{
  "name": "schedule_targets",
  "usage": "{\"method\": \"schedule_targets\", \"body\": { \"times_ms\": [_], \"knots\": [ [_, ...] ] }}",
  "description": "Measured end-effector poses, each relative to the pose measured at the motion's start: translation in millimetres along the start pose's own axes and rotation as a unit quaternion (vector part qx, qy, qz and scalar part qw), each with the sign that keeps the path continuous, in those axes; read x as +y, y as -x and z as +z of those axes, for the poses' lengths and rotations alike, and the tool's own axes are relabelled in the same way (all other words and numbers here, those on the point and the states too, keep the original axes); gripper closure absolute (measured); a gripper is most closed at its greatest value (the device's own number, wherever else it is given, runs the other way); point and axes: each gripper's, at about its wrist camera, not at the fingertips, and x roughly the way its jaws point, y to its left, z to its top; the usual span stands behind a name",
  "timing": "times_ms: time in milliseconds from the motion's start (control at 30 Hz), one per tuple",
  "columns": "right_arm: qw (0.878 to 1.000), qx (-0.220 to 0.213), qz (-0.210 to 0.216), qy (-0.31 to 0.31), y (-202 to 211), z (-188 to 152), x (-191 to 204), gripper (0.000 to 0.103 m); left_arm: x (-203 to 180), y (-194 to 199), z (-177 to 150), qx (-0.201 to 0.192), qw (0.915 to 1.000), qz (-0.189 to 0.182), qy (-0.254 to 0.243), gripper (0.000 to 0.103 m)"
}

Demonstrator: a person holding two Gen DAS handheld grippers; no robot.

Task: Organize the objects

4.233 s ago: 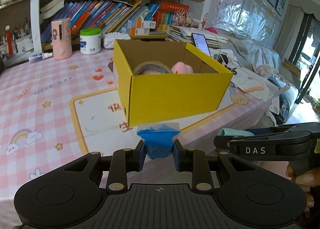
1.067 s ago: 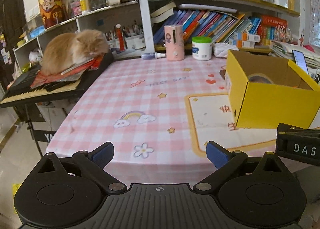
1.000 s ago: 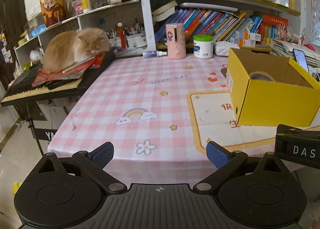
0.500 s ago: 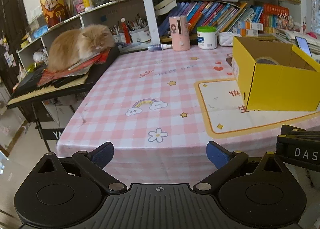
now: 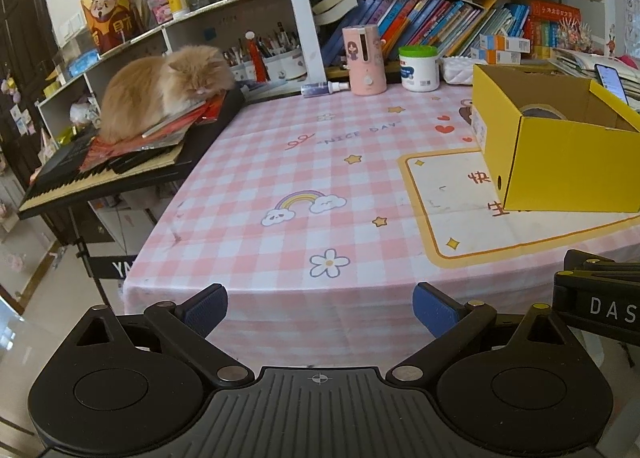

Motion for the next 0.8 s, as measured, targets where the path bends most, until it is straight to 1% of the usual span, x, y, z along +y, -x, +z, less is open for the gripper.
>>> {"method": "schedule_targets", "body": {
  "times_ms": [500,800],
  "knots": [
    [1.0,-0.001,-0.005,0.007,0.3,-0.1,5.9,0.0,5.1,-1.6,0.1,0.001,1.0,-0.001,0.002,0.003],
    [1.0,-0.002,-0.006,0.007,0.5,0.7,8.4,0.0,7.7,-4.5,-1.2,0.0,0.9999,-0.007,0.01,0.004]
  ]
}}
